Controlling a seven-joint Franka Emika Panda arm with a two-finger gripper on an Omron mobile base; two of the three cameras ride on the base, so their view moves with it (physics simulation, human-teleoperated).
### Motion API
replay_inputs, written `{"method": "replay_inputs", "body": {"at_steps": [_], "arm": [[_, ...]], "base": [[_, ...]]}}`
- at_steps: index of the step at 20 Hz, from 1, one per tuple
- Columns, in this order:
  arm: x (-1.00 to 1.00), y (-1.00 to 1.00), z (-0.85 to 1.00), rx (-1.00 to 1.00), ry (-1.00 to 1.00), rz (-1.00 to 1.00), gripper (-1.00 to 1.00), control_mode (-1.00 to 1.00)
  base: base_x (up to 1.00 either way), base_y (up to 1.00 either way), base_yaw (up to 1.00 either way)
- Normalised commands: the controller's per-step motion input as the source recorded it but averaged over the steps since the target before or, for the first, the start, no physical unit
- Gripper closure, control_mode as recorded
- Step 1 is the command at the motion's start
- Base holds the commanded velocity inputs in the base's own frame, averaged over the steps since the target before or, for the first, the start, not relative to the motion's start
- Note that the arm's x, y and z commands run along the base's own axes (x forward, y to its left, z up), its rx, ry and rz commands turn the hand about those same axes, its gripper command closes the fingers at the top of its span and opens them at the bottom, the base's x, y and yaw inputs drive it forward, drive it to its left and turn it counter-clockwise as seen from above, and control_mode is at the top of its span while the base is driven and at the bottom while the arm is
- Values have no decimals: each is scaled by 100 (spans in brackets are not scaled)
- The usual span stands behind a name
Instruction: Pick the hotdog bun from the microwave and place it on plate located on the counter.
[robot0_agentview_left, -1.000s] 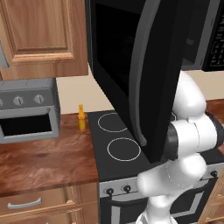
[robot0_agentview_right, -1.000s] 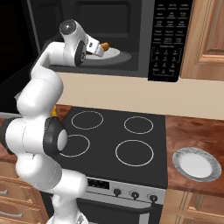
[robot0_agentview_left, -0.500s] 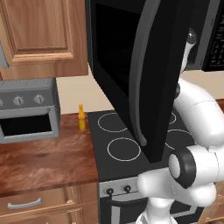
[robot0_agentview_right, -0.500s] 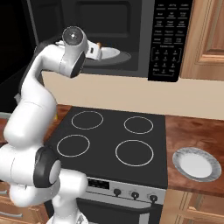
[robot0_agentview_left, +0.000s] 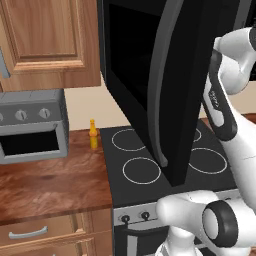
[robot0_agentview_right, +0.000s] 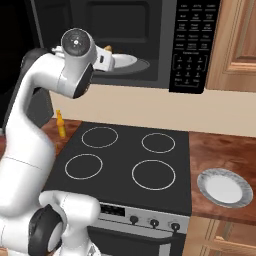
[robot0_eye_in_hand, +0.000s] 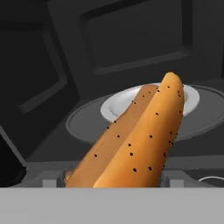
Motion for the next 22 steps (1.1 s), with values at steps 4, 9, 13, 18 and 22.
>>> {"method": "replay_inputs", "body": {"at_steps": [4, 9, 13, 18, 22], "arm": [[-100, 0, 42, 0, 8, 0, 100, -100], [-100, 0, 4, 0, 3, 0, 100, -100], [-100, 0, -3, -3, 3, 0, 100, -100], [-100, 7, -12, -7, 6, 0, 100, -100], [-84, 12, -21, -9, 14, 0, 100, -100]], "base": [[0, 0, 0], [0, 0, 0], [0, 0, 0], [0, 0, 0], [0, 0, 0]]}}
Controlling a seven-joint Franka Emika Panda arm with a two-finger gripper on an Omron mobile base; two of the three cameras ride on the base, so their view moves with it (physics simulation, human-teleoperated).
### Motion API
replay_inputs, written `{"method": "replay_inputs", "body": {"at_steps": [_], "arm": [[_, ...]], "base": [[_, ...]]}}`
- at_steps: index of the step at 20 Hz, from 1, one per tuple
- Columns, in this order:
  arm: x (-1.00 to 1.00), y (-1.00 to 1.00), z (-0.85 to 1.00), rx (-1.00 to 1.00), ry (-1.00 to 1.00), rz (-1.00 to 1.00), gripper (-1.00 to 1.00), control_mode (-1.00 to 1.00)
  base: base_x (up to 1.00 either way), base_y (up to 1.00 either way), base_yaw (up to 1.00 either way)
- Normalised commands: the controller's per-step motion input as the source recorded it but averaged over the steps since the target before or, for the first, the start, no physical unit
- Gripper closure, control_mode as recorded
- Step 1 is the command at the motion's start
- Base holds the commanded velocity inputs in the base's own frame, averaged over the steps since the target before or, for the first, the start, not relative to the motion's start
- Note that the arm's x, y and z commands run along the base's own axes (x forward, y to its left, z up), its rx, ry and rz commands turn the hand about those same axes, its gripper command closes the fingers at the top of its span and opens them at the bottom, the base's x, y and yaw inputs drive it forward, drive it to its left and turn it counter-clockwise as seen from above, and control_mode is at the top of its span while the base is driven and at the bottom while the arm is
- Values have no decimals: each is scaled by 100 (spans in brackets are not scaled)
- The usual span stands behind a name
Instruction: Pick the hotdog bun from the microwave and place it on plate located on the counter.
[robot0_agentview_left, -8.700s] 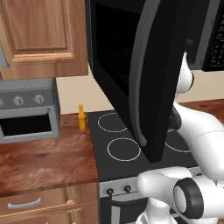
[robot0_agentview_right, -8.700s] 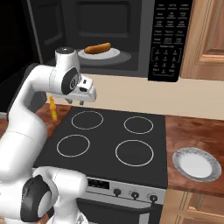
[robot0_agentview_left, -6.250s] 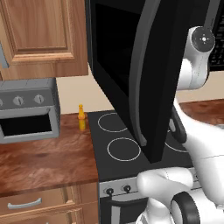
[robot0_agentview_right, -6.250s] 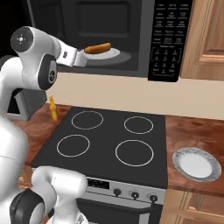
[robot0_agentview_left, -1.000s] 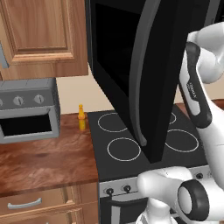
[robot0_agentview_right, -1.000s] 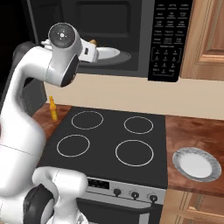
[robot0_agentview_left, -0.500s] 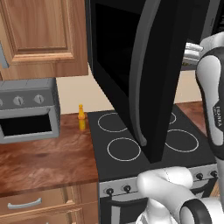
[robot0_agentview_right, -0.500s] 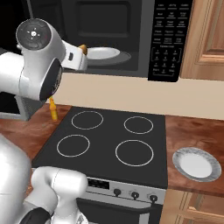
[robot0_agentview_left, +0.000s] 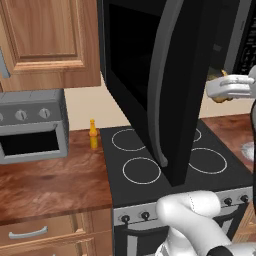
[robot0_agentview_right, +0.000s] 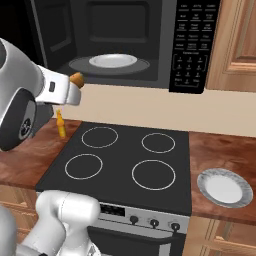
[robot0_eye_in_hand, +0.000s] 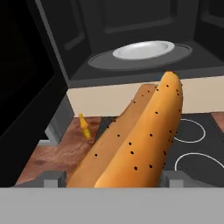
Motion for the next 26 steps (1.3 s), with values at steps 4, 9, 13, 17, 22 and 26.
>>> {"method": "replay_inputs", "body": {"at_steps": [4, 9, 13, 17, 22, 26], "arm": [[-29, 0, -21, -9, 10, 0, 100, -100], [-10, -14, -37, -12, 5, -1, 100, -100], [-3, -14, -46, -13, 4, -2, 100, -100], [0, -3, -46, -6, 5, 1, 100, -100], [0, 0, -33, -1, 9, 1, 100, -100], [0, 0, -17, 0, 5, 0, 100, -100]], "base": [[0, 0, 0], [0, 0, 0], [0, 0, 0], [0, 0, 0], [0, 0, 0], [0, 0, 0]]}}
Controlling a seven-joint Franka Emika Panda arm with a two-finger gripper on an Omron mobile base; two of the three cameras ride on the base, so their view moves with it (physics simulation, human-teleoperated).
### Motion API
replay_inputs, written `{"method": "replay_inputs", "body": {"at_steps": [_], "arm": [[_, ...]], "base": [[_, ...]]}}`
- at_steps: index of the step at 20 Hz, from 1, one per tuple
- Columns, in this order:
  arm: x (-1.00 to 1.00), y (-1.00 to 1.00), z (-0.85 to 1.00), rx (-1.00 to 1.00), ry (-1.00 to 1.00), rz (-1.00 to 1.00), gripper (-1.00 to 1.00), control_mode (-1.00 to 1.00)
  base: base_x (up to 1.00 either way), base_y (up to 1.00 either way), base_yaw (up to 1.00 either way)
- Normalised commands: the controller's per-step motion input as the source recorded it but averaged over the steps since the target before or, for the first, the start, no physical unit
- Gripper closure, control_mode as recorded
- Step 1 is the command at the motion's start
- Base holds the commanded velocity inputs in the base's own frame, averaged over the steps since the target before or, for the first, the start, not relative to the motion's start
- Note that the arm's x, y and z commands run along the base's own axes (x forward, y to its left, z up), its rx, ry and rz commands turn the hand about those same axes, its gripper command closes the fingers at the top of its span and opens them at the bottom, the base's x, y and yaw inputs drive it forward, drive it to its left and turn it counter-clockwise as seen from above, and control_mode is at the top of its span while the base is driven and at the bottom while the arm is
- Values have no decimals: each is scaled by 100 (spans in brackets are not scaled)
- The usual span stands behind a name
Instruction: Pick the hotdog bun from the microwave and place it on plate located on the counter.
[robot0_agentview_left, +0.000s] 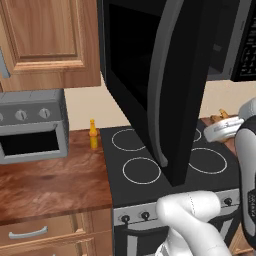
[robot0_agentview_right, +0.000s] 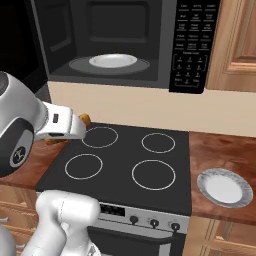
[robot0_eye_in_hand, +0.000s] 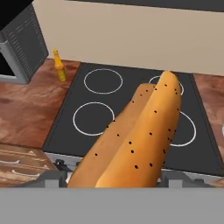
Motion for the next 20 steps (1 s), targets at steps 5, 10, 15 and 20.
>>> {"method": "replay_inputs", "body": {"at_steps": [5, 10, 15, 20], "arm": [[0, -1, -18, 0, 0, 0, 100, -100], [0, -7, -16, 0, 0, -1, 100, -100], [0, -14, -20, 1, 0, -5, 100, -100], [5, -66, -49, 0, 0, 0, 100, -100]], "base": [[0, 0, 0], [0, 0, 0], [0, 0, 0], [0, 0, 0]]}}
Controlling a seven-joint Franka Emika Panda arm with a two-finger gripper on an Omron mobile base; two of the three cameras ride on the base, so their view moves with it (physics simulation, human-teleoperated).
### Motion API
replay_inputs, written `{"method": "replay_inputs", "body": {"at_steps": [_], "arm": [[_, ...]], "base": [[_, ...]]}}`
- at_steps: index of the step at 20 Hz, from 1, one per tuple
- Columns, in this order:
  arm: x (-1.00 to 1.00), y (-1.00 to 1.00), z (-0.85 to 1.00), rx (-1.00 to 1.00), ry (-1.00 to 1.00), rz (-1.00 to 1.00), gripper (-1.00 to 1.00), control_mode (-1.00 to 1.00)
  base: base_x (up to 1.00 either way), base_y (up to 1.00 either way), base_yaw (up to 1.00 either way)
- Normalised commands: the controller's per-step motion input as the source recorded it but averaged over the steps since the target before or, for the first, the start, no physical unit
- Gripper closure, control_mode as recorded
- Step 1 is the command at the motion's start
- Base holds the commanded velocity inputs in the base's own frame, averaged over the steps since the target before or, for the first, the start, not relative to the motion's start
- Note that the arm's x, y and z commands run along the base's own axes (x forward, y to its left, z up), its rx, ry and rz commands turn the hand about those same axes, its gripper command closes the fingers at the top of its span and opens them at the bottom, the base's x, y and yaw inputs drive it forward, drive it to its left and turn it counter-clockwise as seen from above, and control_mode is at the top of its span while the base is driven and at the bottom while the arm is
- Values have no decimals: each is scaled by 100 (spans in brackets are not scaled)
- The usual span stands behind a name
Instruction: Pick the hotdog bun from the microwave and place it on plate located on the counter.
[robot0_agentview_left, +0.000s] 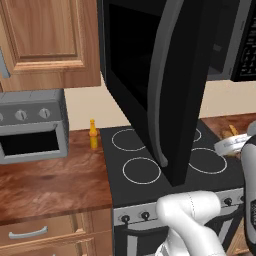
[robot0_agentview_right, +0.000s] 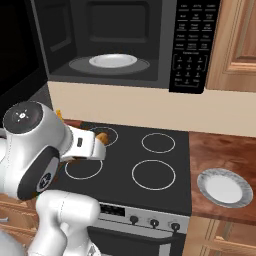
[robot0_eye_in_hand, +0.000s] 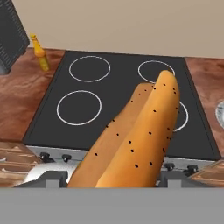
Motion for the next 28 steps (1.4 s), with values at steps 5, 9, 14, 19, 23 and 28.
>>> {"method": "replay_inputs", "body": {"at_steps": [5, 9, 14, 19, 23, 28], "arm": [[32, -97, -52, 2, 1, -1, 100, -100], [59, -97, -44, 3, 3, -5, 100, -100], [76, -91, -36, 2, 4, -7, 100, -100], [81, -89, -37, 1, 5, -6, 100, -100], [78, -87, -43, 3, 7, -7, 100, -100], [65, -87, -51, 4, 5, -8, 100, -100]], "base": [[0, 0, 0], [0, 0, 0], [0, 0, 0], [0, 0, 0], [0, 0, 0], [0, 0, 0]]}}
